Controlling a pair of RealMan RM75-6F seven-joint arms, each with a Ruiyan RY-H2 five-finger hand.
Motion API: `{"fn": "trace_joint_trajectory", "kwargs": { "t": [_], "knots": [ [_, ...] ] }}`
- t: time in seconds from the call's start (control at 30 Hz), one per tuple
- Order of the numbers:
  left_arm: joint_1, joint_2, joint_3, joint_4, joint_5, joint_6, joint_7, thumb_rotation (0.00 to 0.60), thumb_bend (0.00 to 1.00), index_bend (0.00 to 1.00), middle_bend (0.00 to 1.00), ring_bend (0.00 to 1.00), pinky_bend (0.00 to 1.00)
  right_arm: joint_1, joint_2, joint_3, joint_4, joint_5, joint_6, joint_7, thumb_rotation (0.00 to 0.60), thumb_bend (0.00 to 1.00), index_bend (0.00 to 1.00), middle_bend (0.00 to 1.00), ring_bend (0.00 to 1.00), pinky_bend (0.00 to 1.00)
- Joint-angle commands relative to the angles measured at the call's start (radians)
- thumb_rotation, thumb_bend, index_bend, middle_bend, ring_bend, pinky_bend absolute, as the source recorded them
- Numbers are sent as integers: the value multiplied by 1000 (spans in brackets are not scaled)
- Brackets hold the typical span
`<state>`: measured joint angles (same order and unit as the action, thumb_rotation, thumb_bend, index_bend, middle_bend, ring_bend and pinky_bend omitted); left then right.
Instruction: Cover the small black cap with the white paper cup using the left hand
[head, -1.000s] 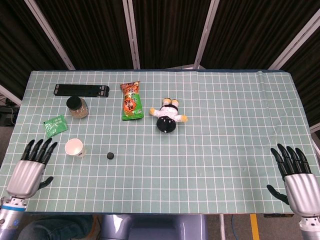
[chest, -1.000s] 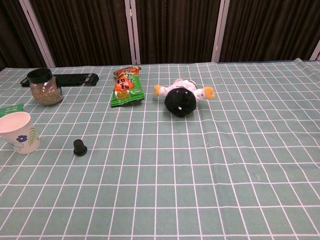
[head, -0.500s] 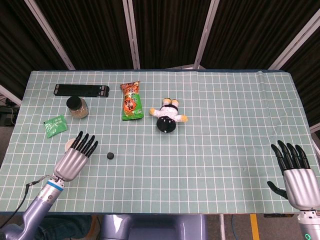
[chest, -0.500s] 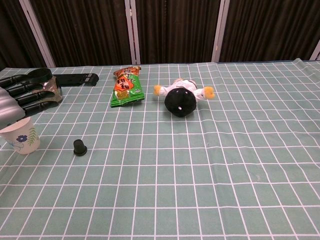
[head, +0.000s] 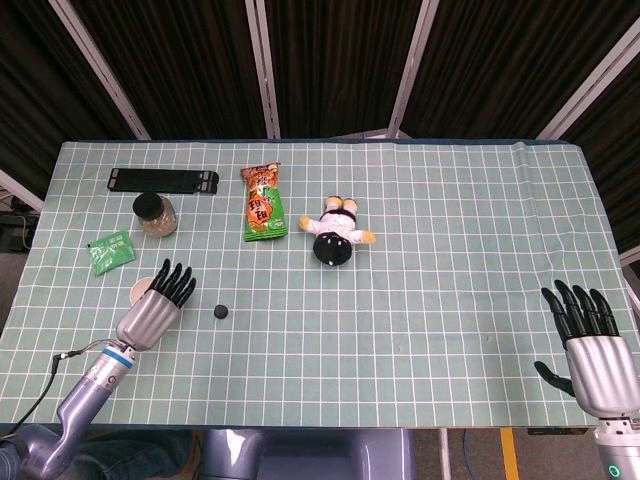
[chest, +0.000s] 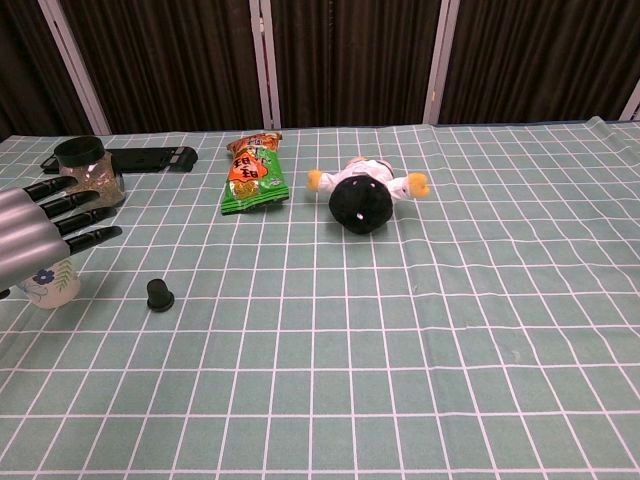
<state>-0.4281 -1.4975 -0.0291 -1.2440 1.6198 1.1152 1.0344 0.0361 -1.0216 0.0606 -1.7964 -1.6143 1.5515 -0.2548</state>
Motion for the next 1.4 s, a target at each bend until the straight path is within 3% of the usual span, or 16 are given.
{"fn": "trace_joint_trajectory", "kwargs": {
  "t": [0.03,0.2,0.53,0.8,0.97,1.2,1.4],
  "knots": [
    [-8,-15,8,26,13,13,-27,600,11,158,187,158,164,1,-1,0,1,2,-1,-1,600,0,0,0,0,0],
    [-14,-42,14,77,27,38,-68,600,13,464,428,358,352,2,-1,1,1,7,-3,-1,600,0,0,0,0,0],
    [1,-32,-23,62,-26,92,-204,600,15,484,451,383,374,3,0,0,3,10,-3,3,600,0,0,0,0,0],
    [28,37,-172,-91,-232,99,-668,600,15,484,437,375,375,5,0,-3,0,7,-5,0,600,0,0,0,0,0],
    [34,65,-243,-144,-387,-45,-1078,600,14,484,421,365,374,7,-3,-5,-3,7,-9,-6,600,0,0,0,0,0],
    [14,29,-257,-45,-427,-196,-1438,600,14,484,418,361,374,11,-6,-4,-1,18,-18,-13,600,0,0,0,0,0],
    [-19,-8,-240,52,-420,-269,-1517,600,15,481,408,346,367,13,-9,1,8,41,-27,-14,600,0,0,0,0,0]
  ]
}}
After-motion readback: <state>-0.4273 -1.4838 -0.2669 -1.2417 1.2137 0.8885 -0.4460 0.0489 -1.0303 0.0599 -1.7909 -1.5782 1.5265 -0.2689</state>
